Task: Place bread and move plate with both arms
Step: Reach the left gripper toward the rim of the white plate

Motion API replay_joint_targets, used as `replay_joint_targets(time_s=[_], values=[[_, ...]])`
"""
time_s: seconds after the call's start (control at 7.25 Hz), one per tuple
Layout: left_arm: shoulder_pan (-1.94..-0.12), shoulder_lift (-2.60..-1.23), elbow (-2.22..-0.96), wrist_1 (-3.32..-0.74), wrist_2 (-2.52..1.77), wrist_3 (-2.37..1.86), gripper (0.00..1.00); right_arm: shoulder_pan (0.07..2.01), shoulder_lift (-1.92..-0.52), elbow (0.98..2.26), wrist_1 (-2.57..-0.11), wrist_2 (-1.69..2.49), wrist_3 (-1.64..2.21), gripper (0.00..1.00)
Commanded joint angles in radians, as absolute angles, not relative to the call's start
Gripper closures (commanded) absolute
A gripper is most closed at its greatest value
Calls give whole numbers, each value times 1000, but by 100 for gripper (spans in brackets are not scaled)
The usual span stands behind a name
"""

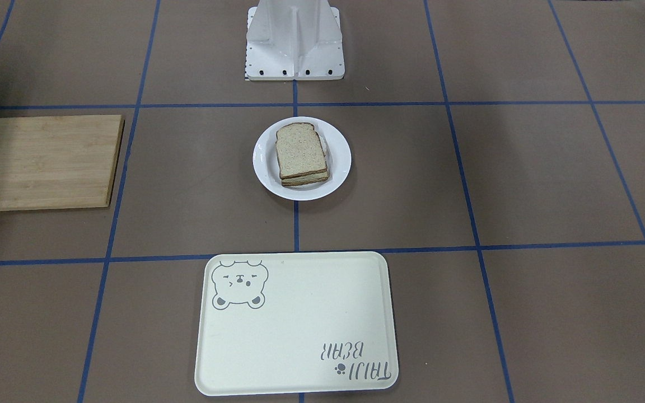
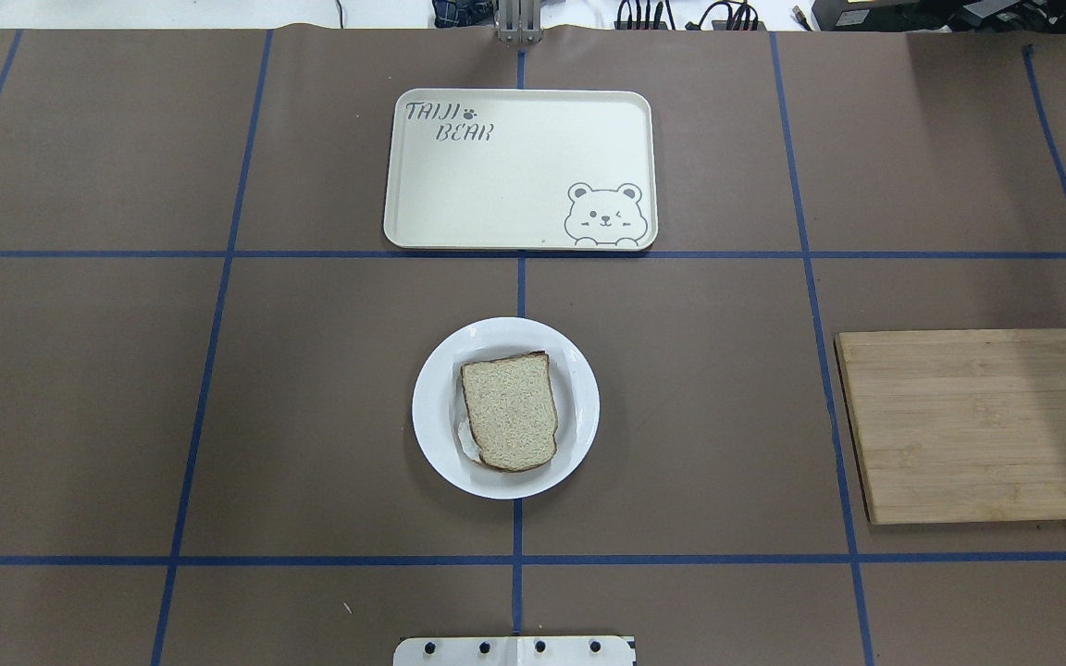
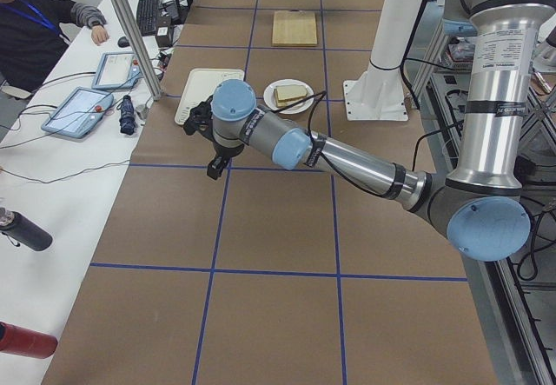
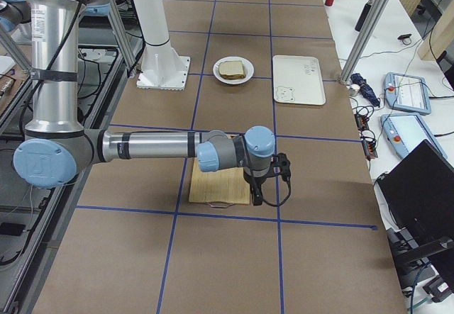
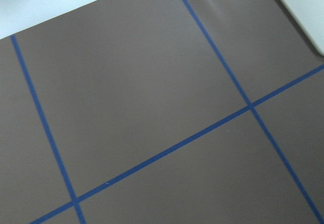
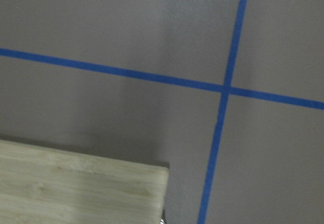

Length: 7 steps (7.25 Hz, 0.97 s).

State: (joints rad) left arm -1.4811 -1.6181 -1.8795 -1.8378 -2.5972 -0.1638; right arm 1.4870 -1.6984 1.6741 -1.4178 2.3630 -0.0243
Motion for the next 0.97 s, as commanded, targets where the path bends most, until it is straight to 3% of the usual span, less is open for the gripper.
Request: replay_joint_targets(time_s=[0.0,0.41,0.83], values=[[-1334,-1599,-1847,-2202,-2632,-644,1,1567,-1801,1686,-1398,2286,-133,0],[-1088,-1601,-1786,-2683,-2544,-1169,2,1569,-1801,1698,-1404,2284,-127,0],[-828,-1623,-1773,-2793,-2276,-1314,2,1569,-1799,1700,-1404,2289,-118,0]])
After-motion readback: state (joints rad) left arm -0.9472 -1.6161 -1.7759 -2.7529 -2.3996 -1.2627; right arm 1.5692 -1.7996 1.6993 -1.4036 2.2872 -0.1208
